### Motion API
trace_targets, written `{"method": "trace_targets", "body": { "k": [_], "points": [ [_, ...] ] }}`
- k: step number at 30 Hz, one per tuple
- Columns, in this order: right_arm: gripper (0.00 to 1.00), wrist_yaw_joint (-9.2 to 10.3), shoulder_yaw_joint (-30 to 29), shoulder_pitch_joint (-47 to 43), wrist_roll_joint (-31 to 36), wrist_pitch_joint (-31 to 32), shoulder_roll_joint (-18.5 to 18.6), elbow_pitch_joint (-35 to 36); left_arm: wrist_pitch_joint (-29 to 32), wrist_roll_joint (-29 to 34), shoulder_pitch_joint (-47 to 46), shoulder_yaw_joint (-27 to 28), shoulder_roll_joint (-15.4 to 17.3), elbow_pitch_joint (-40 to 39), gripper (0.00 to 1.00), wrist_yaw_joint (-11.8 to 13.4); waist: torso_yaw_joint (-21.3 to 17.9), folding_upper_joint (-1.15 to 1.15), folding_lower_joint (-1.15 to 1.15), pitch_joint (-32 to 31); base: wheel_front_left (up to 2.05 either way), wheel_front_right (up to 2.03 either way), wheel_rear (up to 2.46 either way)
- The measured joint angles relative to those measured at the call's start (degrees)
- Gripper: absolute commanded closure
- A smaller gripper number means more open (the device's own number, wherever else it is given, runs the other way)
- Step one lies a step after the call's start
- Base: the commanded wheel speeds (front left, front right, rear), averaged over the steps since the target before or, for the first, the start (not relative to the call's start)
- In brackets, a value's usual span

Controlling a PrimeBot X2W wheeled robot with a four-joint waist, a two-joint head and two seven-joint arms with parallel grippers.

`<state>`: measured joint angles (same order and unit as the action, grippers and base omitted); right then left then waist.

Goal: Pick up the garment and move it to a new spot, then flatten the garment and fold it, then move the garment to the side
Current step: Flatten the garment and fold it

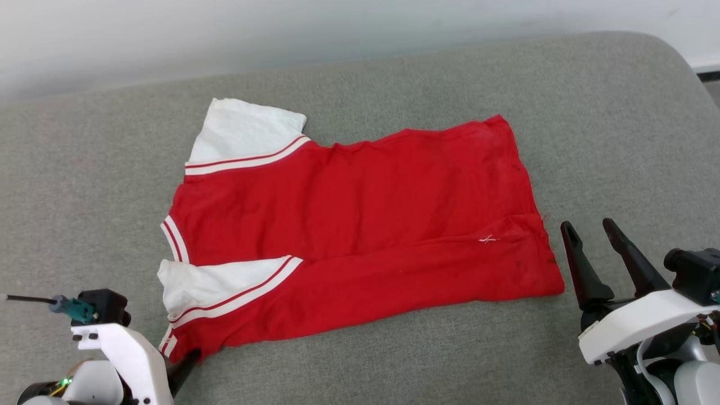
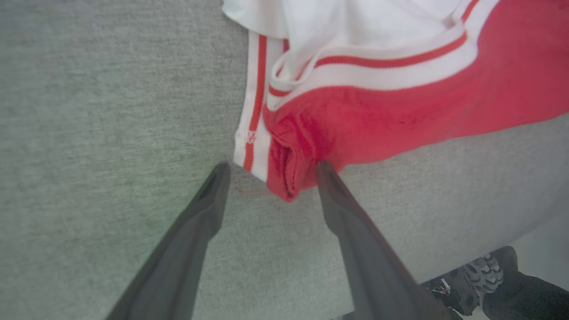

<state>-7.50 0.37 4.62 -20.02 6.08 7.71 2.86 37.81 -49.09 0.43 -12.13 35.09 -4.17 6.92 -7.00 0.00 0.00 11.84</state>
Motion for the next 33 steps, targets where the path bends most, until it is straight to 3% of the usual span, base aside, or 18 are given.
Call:
{"method": "trace_targets", "body": {
  "k": [8,9,11,20,26,33],
  "points": [
    [0.00,0.00,-0.3,0.6,-1.0,0.0,0.1,-0.1,1.1,-1.3,-4.1,-0.9,-0.7,4.2,0.00,-2.2,-1.1,0.00,0.00,3.4,0.00,0.00,0.00],
    [0.00,0.00,-0.5,0.8,-1.2,0.0,0.1,-0.2,1.6,-1.7,-4.5,-1.1,-0.8,4.6,0.29,-2.5,-1.2,0.00,0.00,3.6,0.00,0.00,0.00],
    [0.00,0.00,-0.7,1.0,-1.5,0.0,0.1,-0.3,1.5,-2.0,-5.2,-1.4,-1.1,5.3,1.00,-3.4,-1.3,0.00,-0.01,3.9,0.00,0.00,0.00],
    [0.00,0.00,-4.4,1.1,-3.2,5.1,1.1,-2.1,-3.2,0.1,-6.0,-2.5,-2.6,5.9,1.00,-5.1,-0.8,0.00,0.00,3.5,0.00,0.00,0.00],
    [0.00,0.00,-6.3,1.4,-6.3,18.0,4.3,-5.5,-5.9,3.3,-5.7,-2.5,-1.6,0.8,1.00,-4.4,0.5,0.00,0.00,2.9,0.00,0.00,0.00],
    [0.00,0.00,-3.9,5.3,-8.2,29.8,5.5,-7.5,-6.8,5.7,-6.2,-2.3,-0.5,-5.6,1.00,-3.2,1.7,0.00,0.00,4.5,0.00,0.00,0.00]
  ]
}}
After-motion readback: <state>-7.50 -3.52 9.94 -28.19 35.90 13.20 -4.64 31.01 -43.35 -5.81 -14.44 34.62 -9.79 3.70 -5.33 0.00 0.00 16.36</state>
